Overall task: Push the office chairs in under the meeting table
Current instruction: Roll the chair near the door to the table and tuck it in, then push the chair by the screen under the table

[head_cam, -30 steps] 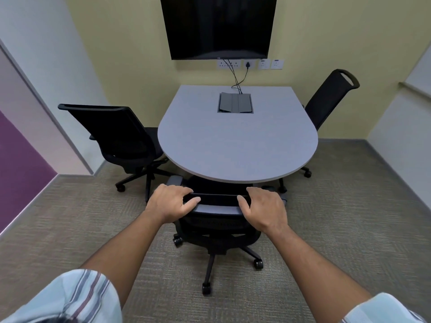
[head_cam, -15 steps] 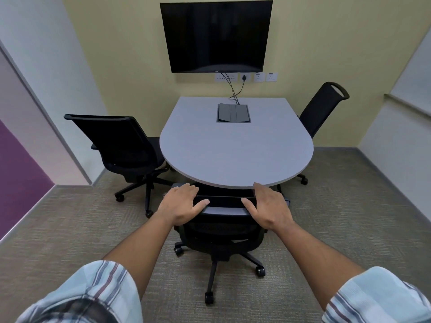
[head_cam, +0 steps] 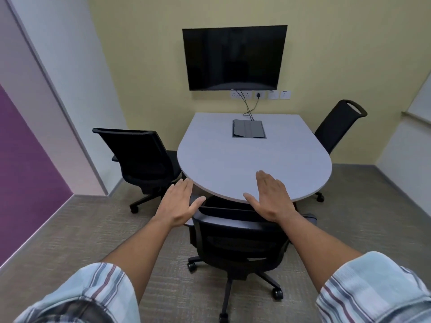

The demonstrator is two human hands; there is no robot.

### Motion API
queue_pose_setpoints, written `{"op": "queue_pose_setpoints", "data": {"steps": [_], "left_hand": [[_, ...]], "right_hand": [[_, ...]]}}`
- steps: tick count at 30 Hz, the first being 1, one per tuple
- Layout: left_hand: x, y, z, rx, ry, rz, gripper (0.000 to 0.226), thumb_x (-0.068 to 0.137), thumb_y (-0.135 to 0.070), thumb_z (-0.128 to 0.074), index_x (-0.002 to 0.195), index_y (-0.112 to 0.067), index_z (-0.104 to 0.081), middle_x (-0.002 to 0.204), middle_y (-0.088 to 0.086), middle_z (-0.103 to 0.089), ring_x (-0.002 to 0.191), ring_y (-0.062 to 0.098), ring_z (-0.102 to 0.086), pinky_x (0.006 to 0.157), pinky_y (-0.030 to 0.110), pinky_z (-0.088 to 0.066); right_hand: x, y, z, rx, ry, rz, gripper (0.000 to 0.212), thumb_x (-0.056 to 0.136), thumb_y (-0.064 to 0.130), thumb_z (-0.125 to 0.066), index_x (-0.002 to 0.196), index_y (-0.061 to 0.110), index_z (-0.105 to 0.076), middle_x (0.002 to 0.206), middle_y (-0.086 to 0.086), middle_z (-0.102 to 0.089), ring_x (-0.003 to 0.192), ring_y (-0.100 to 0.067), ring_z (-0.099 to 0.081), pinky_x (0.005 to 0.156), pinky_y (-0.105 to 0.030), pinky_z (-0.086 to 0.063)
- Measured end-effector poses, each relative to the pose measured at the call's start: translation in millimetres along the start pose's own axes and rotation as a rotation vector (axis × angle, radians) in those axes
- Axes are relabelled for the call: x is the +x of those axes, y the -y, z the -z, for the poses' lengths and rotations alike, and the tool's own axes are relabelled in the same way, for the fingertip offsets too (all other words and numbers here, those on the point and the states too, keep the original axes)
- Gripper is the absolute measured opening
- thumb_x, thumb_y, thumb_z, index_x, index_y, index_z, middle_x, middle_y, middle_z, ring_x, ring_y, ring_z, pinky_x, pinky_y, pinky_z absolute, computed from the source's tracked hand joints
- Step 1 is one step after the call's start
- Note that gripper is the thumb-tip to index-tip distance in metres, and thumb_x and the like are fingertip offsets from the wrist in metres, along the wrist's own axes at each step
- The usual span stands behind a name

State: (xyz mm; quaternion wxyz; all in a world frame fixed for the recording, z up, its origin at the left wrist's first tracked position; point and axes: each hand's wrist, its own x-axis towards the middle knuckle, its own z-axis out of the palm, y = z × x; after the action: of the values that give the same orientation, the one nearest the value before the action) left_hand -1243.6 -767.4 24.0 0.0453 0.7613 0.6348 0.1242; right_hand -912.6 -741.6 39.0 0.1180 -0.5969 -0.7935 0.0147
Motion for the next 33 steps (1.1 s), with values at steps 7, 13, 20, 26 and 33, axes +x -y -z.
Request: {"op": "queue_pose_setpoints", "data": {"steps": [7, 13, 20, 26, 33], "left_hand": [[-6.0, 55.4, 15.2, 0.035, -0.032, 0.120, 0.119, 0.092, -0.090, 0.000, 0.174, -0.006, -0.017, 0.182, 0.014, -0.020, 0.169, 0.028, -0.012, 0.138, 0.048, -0.012], [2.3, 115.9, 21.2, 0.041, -0.038, 0.219, 0.134, 0.080, -0.097, 0.018, 0.175, -0.007, -0.012, 0.183, 0.013, -0.013, 0.171, 0.026, -0.004, 0.138, 0.046, -0.005], [35.6, 188.5, 28.1, 0.079, -0.035, 0.292, 0.132, 0.080, -0.096, 0.020, 0.175, -0.008, -0.008, 0.184, 0.012, -0.006, 0.171, 0.024, 0.003, 0.138, 0.045, 0.001], [80.1, 250.4, 37.4, 0.113, -0.003, 0.371, 0.128, 0.083, -0.094, 0.020, 0.175, -0.008, -0.003, 0.184, 0.013, -0.002, 0.171, 0.025, 0.005, 0.138, 0.046, 0.003], [116.2, 305.4, 50.4, 0.148, 0.012, 0.411, 0.119, 0.088, -0.090, 0.014, 0.175, -0.010, 0.001, 0.184, 0.011, 0.003, 0.170, 0.023, 0.010, 0.134, 0.039, 0.012]], "right_hand": [[52.1, 48.6, -13.6, -0.004, 0.032, 0.126, 0.092, 0.104, 0.072, -0.024, 0.169, 0.009, -0.009, 0.179, -0.013, -0.015, 0.164, -0.029, -0.016, 0.134, -0.053, -0.015], [115.3, 111.2, -29.6, 0.036, 0.049, 0.226, 0.104, 0.092, 0.078, -0.009, 0.169, 0.009, -0.012, 0.178, -0.013, -0.017, 0.163, -0.030, -0.018, 0.133, -0.050, -0.015], [201.6, 168.0, -61.6, 0.066, 0.065, 0.289, 0.103, 0.092, 0.078, -0.008, 0.167, 0.008, -0.020, 0.174, -0.015, -0.028, 0.158, -0.034, -0.029, 0.129, -0.052, -0.026], [277.9, 206.3, -91.8, 0.078, 0.114, 0.348, 0.096, 0.098, 0.076, -0.014, 0.165, 0.007, -0.024, 0.169, -0.015, -0.035, 0.154, -0.033, -0.035, 0.126, -0.051, -0.031], [353.9, 254.4, -119.5, 0.115, 0.128, 0.387, 0.095, 0.100, 0.076, -0.015, 0.167, 0.009, -0.020, 0.173, -0.014, -0.030, 0.158, -0.032, -0.030, 0.128, -0.052, -0.030]]}}
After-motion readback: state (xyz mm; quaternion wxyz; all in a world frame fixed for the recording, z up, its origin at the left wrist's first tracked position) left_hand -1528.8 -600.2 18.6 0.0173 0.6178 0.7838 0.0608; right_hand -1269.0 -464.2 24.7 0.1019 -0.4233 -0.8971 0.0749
